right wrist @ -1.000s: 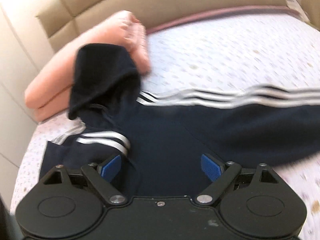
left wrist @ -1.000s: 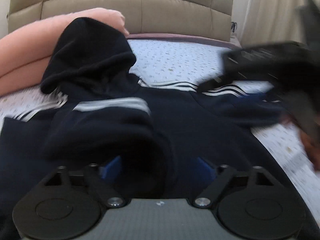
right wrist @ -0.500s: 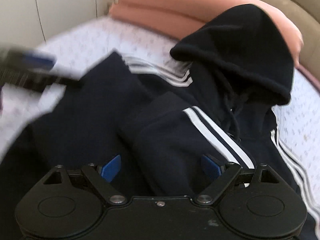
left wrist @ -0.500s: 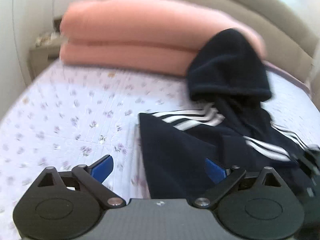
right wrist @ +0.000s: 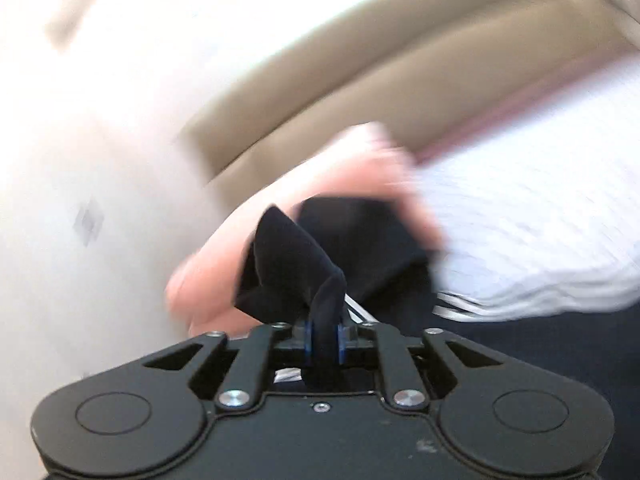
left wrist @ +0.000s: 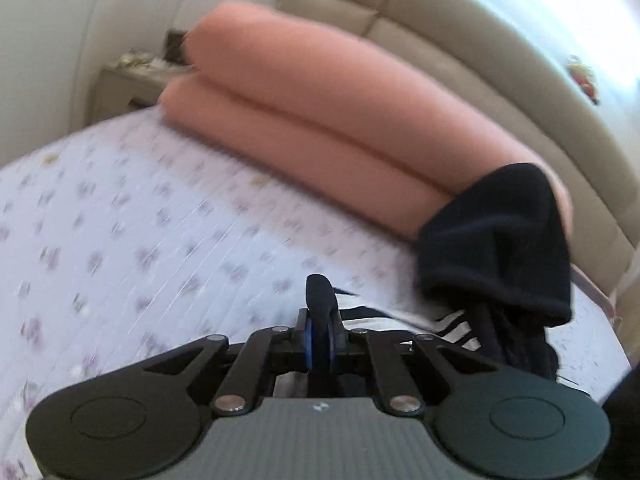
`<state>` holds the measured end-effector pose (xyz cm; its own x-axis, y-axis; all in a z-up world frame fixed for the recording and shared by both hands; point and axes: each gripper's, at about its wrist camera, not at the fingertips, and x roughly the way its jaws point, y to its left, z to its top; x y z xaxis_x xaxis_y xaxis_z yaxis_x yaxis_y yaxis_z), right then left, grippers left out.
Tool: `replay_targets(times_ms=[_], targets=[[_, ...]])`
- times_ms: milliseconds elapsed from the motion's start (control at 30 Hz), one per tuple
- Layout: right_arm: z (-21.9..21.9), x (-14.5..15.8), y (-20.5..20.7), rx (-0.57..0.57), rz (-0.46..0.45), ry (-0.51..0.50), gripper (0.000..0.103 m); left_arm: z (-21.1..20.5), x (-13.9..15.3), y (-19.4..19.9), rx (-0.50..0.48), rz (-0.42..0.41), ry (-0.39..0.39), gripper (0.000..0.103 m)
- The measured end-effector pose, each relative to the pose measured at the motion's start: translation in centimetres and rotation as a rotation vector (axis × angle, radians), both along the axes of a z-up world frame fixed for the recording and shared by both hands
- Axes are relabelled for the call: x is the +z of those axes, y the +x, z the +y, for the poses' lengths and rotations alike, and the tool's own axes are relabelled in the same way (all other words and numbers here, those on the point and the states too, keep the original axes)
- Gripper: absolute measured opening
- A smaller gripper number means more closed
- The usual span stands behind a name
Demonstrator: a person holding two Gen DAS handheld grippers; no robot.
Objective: Fold large clothes
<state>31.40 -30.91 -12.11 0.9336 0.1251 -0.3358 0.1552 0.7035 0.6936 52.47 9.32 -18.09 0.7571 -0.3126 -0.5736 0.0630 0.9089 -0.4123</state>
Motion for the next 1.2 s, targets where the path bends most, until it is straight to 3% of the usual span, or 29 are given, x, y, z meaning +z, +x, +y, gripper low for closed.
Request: replay_targets(times_ms=[33, 67, 133, 167, 233, 267, 300, 367, 433, 533, 600, 667, 767, 800, 833, 867, 900, 933, 1067, 1200], targets=[[-2.0, -2.0, -0.5, -0.033, 0.050, 0.078, 0.047, 0.3, -0.2, -0.2, 0.009, 0.003, -0.001, 0.011], [-4.0, -4.2, -1.0, -0.071, 0.111, 0.160, 0.080, 0.2, -0.3, -0.2, 0.023, 0.007, 0.001, 0.012], [-6.6, -7.5, -1.4, -0.115, 0.205, 0.265, 0.103, 0.4, 0.0, -0.7, 0.026, 0.006, -0.007, 0.015], [-7.4, -8.6, -1.5, -0.109, 0.217, 0.298, 0.103, 0.4, 0.2, -0.8, 0.020, 0.009, -0.012, 0.016], [-8.5, -10.1, -1.0, -0.069, 0.191, 0.346, 0.103, 0.1, 0.1, -0.6, -0.018, 0.027, -0.026, 0.031], [-8.7, -10.4, -0.5, -0.058, 0.191, 0.334, 0.102, 0.1, 0.2, -0.8, -0.036, 0.035, -0.016, 0.031], [-8.6, -10.3, 0.1, -0.054, 0.189, 0.313, 0.102, -0.1, 0.4, -0.9, -0.049, 0.045, 0.010, 0.028], [-8.2, -9.4, 1.3, -0.037, 0.201, 0.231, 0.098, -0.7, 0.6, -1.2, -0.085, 0.041, 0.063, 0.008], [-6.8, -7.5, 1.8, -0.023, 0.173, 0.102, 0.012, -1.6, 1.2, -2.3, -0.083, -0.033, 0.138, 0.007], [-6.2, -4.4, 0.5, -0.020, 0.047, 0.055, 0.016, -2.1, 1.8, -3.6, -0.034, -0.120, 0.187, 0.007], [-7.1, -4.0, 0.2, -0.020, 0.028, 0.114, 0.016, -1.7, 1.6, -3.3, -0.012, -0.091, 0.173, 0.007], [-8.2, -5.0, 0.7, -0.017, 0.092, 0.094, 0.019, -1.7, 1.2, -3.0, -0.005, -0.060, 0.187, 0.008], [-8.8, -6.8, 1.9, 0.006, 0.310, 0.000, 0.047, -1.8, 1.0, -2.9, -0.001, -0.011, 0.215, 0.019], [-9.1, -7.3, 2.0, 0.006, 0.372, -0.003, 0.057, -1.8, 1.1, -3.0, -0.002, -0.002, 0.225, 0.029], [-9.4, -7.5, 1.6, 0.002, 0.393, 0.010, 0.058, -1.8, 1.3, -3.2, -0.005, 0.010, 0.234, 0.047], [-9.5, -7.7, 1.0, 0.000, 0.372, 0.032, 0.062, -1.8, 1.6, -3.4, -0.006, 0.019, 0.240, 0.057], [-9.8, -7.6, 0.4, -0.011, 0.351, 0.054, 0.077, -1.7, 1.9, -3.7, -0.003, 0.027, 0.246, 0.071], [-9.9, -7.5, 0.0, -0.028, 0.343, 0.067, 0.084, -1.6, 2.2, -4.0, -0.005, 0.032, 0.244, 0.075], [-10.7, -6.8, -2.1, -0.039, 0.361, 0.068, 0.087, -1.6, 3.0, -5.7, -0.048, 0.104, 0.194, 0.077], [-11.1, -5.8, -3.0, -0.041, 0.367, 0.044, 0.088, -2.5, 3.6, -8.8, -0.109, 0.160, 0.228, 0.078]])
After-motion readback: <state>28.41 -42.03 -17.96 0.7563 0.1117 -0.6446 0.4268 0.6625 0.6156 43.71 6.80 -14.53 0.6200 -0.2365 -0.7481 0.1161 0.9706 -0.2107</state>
